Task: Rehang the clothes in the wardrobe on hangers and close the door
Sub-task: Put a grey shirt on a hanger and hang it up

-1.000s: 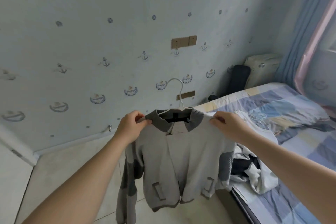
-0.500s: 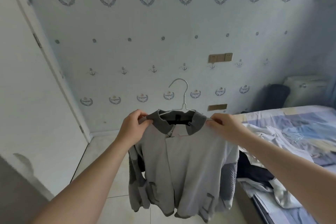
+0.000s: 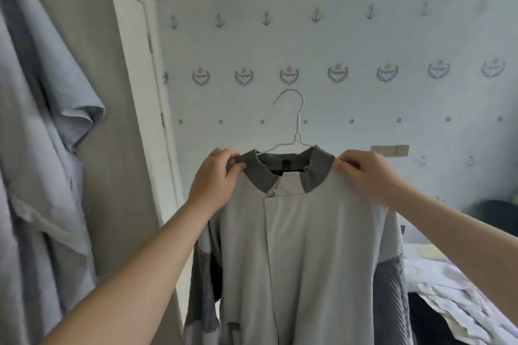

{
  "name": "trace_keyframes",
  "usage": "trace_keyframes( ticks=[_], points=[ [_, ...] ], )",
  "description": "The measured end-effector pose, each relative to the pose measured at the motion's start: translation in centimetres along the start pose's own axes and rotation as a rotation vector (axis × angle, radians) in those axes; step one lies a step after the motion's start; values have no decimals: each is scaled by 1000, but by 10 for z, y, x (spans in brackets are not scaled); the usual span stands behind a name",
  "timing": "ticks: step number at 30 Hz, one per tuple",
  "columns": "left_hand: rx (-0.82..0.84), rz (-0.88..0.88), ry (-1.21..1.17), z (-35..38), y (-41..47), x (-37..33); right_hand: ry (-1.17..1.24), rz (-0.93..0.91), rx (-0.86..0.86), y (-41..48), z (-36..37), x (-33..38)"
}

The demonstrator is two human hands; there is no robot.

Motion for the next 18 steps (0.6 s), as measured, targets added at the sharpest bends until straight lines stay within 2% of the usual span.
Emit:
trace_keyframes(
  ticks=[10, 18],
  points=[
    [-338, 286, 270, -206, 67, -80, 104, -320, -195, 61, -86, 188],
    [-536, 402, 460, -366, 108, -97, 201, -536, -184, 117, -101, 330]
  ],
)
Point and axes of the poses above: each hand's wrist, its own y-axis towards the middle knuckle, its own z-axis out of the palm, x = y × z, the point moved 6 cm from there along y, towards the middle knuckle, and after that the axes turned 2 degrees about z, right-handed, at the moved point
